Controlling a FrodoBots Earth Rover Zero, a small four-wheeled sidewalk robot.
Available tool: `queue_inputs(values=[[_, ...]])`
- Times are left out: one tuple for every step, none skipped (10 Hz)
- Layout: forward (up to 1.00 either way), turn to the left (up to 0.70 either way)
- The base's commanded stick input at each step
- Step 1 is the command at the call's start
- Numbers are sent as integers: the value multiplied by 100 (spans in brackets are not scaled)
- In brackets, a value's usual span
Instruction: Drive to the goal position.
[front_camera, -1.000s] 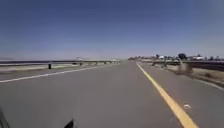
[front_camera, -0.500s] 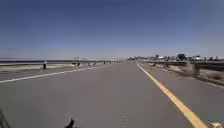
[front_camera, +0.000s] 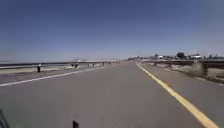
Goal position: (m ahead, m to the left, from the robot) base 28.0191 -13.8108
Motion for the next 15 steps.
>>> queue_inputs(values=[[100, 0], [100, 0], [100, 0], [100, 0], [100, 0], [100, 0], [100, 0], [100, 0], [100, 0], [100, 0], [100, 0], [100, 0], [100, -10], [100, -22], [100, -19]])
